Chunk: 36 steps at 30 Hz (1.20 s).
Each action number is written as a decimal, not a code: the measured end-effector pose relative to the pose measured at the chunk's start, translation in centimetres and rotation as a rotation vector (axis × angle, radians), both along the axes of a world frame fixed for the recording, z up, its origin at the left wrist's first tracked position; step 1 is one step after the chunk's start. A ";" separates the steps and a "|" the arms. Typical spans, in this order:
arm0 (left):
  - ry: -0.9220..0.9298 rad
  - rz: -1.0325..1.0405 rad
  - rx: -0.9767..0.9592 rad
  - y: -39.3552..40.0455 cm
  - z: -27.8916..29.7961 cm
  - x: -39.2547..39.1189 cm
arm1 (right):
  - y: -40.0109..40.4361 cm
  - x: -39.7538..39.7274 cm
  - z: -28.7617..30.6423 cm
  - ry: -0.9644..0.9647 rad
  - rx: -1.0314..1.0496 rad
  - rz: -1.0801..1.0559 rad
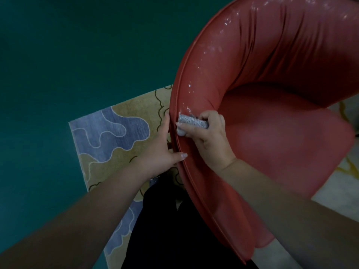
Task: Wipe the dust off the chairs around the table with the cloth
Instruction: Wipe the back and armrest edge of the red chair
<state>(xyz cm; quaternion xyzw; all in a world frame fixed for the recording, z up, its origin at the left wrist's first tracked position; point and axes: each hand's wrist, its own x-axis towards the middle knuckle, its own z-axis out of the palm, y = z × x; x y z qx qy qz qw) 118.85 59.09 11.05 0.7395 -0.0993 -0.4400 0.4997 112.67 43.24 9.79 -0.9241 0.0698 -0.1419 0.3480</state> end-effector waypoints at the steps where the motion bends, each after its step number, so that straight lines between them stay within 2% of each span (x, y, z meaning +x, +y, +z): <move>1: 0.023 -0.003 0.002 0.0 0.0 0.3 | -0.1 1.2 0.3 0.002 -0.017 -0.016; 4: 0.003 -0.036 0.001 -0.4 0.1 1.4 | -0.3 3.5 0.6 0.003 -0.019 -0.067; 10: 0.029 -0.094 -0.009 -0.7 -0.2 3.5 | 0.6 0.1 0.7 0.047 0.044 -0.059; 16: 0.010 -0.162 -0.031 -0.9 -0.7 5.6 | -0.7 6.4 1.1 0.025 0.024 -0.171; 22: -0.007 -0.222 -0.046 -1.4 -0.7 7.2 | 0.9 2.1 0.5 0.038 0.062 -0.159; 29: 0.011 -0.261 -0.059 -1.7 -0.8 8.6 | -1.3 9.1 1.2 0.023 0.010 -0.284; 36: -0.028 -0.295 -0.063 -2.6 -0.2 10.7 | 0.6 5.5 0.9 0.045 0.022 -0.270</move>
